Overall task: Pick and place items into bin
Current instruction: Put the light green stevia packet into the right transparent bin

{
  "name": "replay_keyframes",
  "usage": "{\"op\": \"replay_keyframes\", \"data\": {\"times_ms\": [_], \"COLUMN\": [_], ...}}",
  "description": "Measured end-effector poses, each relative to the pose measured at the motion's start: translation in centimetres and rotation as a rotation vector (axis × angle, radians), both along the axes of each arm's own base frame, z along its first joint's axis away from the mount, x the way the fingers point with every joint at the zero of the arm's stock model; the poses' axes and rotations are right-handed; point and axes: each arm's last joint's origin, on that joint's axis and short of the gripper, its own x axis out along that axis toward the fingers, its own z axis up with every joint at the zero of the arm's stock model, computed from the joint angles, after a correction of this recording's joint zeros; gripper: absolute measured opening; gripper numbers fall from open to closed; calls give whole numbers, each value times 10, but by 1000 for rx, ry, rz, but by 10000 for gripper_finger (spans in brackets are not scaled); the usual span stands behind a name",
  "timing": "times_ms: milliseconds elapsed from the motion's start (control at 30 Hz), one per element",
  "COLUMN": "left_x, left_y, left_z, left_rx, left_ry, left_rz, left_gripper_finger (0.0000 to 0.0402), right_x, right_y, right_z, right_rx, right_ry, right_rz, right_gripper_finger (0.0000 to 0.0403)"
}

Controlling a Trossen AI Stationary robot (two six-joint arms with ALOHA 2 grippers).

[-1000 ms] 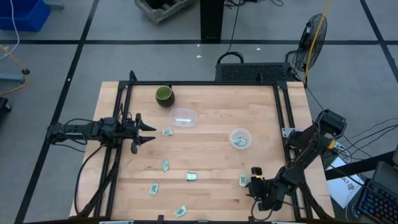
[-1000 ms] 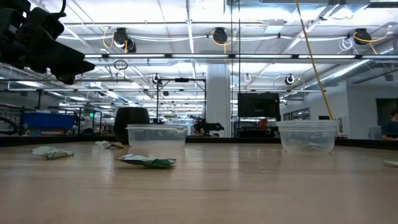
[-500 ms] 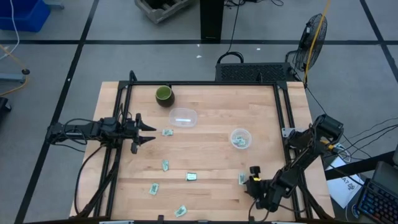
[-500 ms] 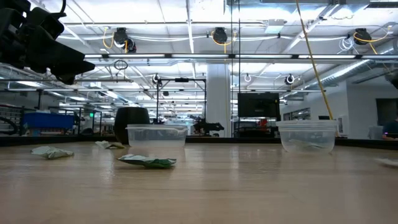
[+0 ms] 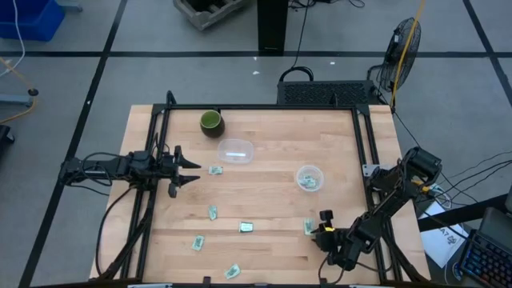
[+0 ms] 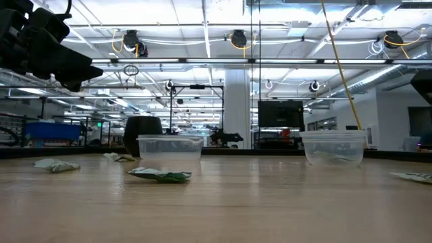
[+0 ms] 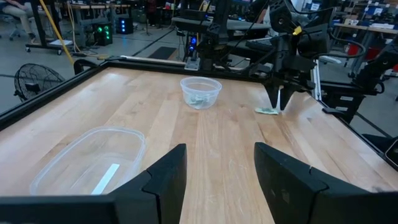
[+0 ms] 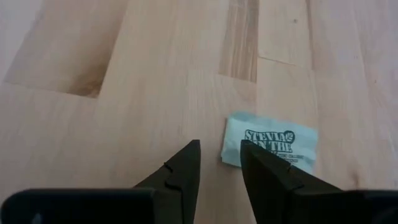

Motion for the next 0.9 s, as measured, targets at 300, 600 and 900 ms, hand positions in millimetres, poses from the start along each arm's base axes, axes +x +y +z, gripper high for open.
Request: {"op": "replay_keyframes", "data": {"times_ms": [300, 600, 900], "left_x": [0, 0, 0], "left_y": [0, 0, 0], "left_z": [0, 0, 0], "left_rx": [0, 0, 0], "left_ry": [0, 0, 0], "left_rz": [0, 0, 0], "left_gripper_finger": [191, 191, 191], "right_x": [8, 7, 10], "right_y": [-7, -8, -10], "right_z": [0, -2, -1], "right_rx": [-18, 14, 4], "right_ry": [11, 29, -6], "right_rz": [-16, -36, -55], "right_gripper_finger": [78, 29, 3]}}
